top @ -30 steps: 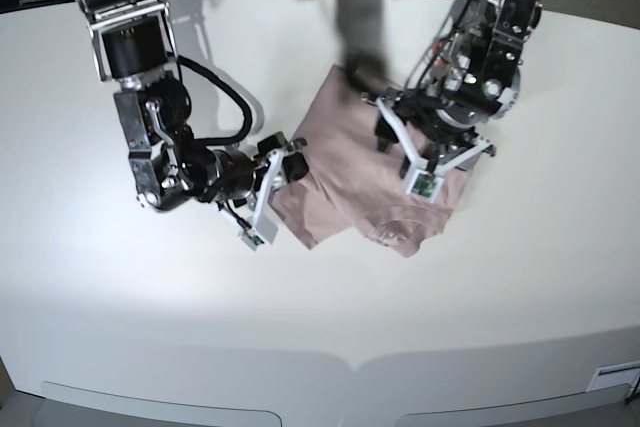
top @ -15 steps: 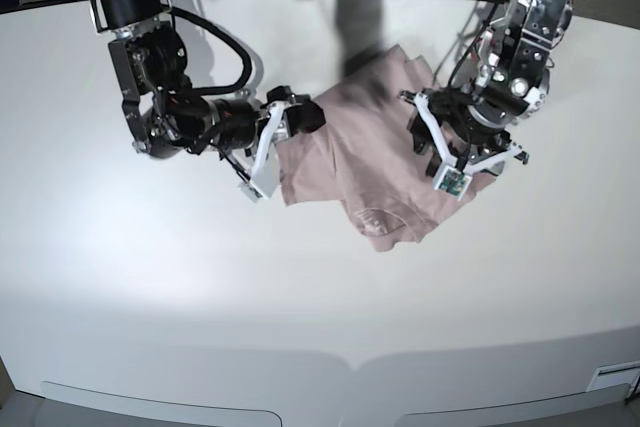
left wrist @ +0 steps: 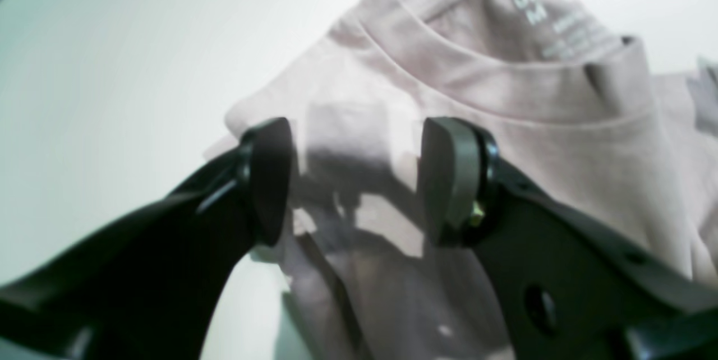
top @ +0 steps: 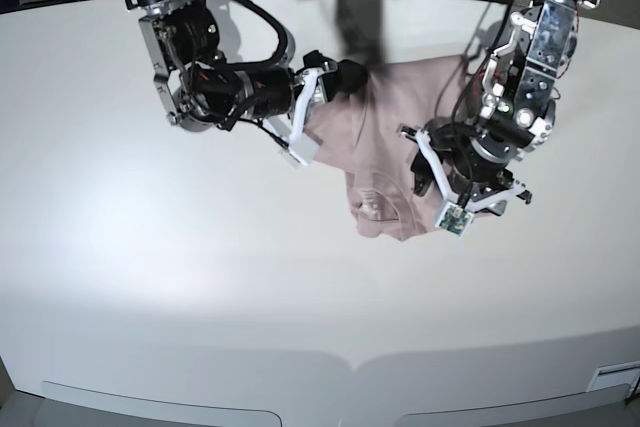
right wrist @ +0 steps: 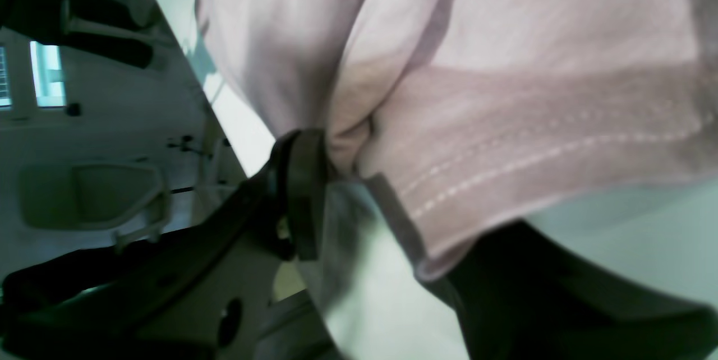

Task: Fold the T-shirt properly
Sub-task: 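Press and tuck the folded bundle with both grippers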

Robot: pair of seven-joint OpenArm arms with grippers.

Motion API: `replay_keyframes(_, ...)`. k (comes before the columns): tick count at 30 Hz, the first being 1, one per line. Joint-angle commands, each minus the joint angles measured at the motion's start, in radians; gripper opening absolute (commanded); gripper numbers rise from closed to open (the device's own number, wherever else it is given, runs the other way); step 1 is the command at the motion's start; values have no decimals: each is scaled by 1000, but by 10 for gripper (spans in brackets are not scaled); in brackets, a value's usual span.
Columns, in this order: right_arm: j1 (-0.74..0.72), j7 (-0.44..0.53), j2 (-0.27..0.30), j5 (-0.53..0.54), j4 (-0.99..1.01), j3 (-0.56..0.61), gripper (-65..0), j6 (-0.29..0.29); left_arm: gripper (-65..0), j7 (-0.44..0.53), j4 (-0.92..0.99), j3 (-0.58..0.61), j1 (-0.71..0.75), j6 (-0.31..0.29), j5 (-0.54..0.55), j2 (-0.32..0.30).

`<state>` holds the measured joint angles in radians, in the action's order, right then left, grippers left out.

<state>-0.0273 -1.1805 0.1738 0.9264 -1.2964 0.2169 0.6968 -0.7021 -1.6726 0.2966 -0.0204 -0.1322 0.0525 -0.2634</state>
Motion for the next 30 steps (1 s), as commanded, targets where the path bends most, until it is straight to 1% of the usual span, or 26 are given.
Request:
replay_keyframes(1,3,-26,-5,7,-7,1,-429,1,-291,24,-15,-1,-18,-1,-1,-3)
replay_keyframes(7,26,-68,-50,60,-7,0,-429,1,-291,24,-15,-1,-19,-1,-1,-3)
replay_keyframes(8,25,-79,-50,71,-7,1,-429,1,-291,23,-15,-1,-19,-1,-1,-3)
replay_keyframes(12,25,-136,-66,169,-7,0,-429,1,-291,23,-15,-1,-19,-1,-1,-3)
replay_keyframes(14,24,-140,-66,186,-7,0,-429,1,-291,21,-15,-1,-19,0,-6,-3)
replay_keyframes(18,0,-136,-61,182,-8,-19,-429,1,-291,16,-15,-2,-31,4,-87,-3)
replay_keyframes(21,-30,-135,-60,180,-21,-65,-429,1,-291,16,-16,-3,-69,4,-86,-4)
replay_keyframes(24,-63,-106,-60,164,-58,-130,-429,1,-292,15,-16,-4,-114,4,-61,-6)
replay_keyframes(30,-132,-5,-60,-11,-164,-298,-429,1,-292,19,-17,-82,-164,4,19,-6)
